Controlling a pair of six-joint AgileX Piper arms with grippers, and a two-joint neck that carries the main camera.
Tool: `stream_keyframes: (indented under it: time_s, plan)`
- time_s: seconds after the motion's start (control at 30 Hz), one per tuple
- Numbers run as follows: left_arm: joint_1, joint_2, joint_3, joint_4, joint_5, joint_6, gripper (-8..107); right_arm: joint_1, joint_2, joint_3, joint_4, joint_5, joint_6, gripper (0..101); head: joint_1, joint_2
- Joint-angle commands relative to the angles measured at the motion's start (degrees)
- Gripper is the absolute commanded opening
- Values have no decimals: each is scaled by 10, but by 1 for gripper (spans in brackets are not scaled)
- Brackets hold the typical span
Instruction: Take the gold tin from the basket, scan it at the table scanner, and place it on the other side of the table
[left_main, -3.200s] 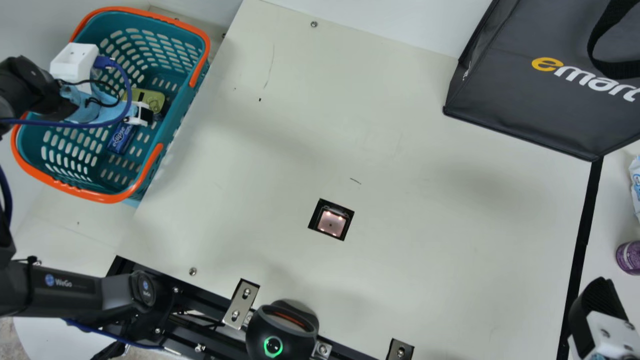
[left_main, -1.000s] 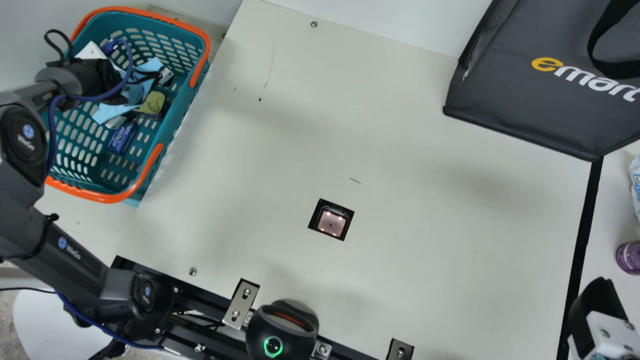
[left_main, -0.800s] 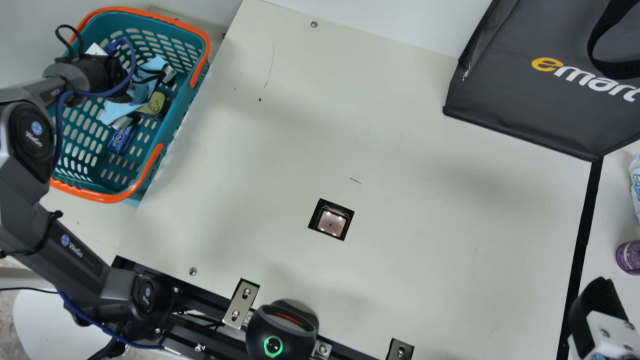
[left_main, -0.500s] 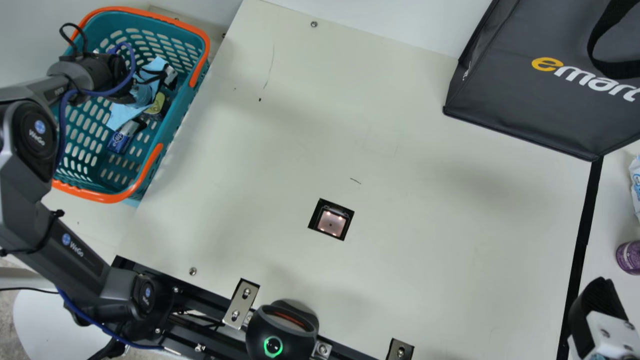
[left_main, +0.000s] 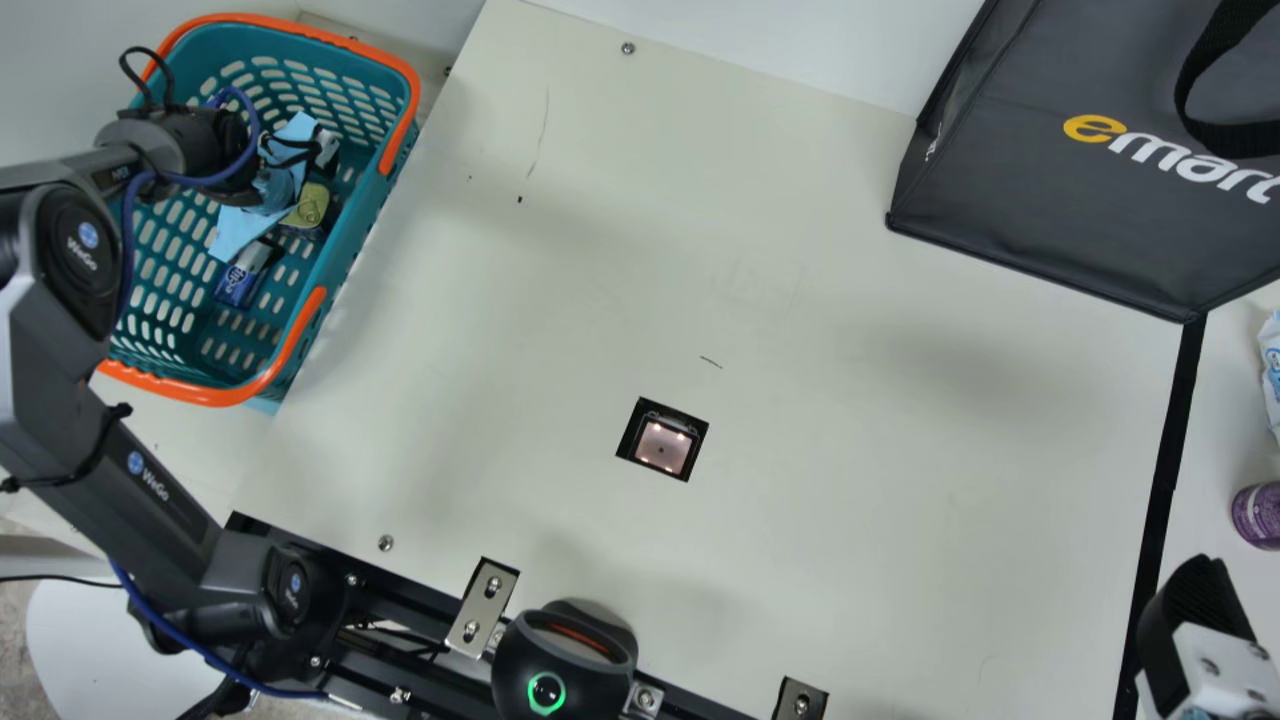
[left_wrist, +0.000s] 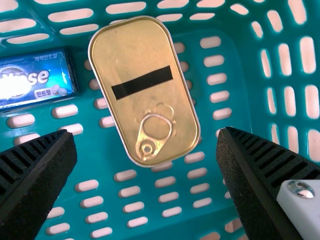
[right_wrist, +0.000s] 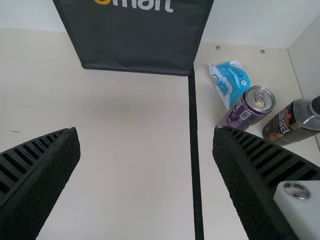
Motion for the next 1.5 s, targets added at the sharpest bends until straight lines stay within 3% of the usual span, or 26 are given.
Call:
stream_keyframes:
  time_s: [0.0,0.8,1.23,1.47]
  plan:
    - [1,7,-7,3,1,-6,90,0,0,0,0,0,0,95,-17,1]
    - [-22,73,-67,100,26,-120,90,0,0,0,0,0,0,95,-17,1]
    - [-25,93,-83,113,44,-143,90,0,0,0,0,-1,0,95,-17,1]
    - [-24,99,-86,109,43,-138,43,0,0,0,0,-1,0,95,-17,1]
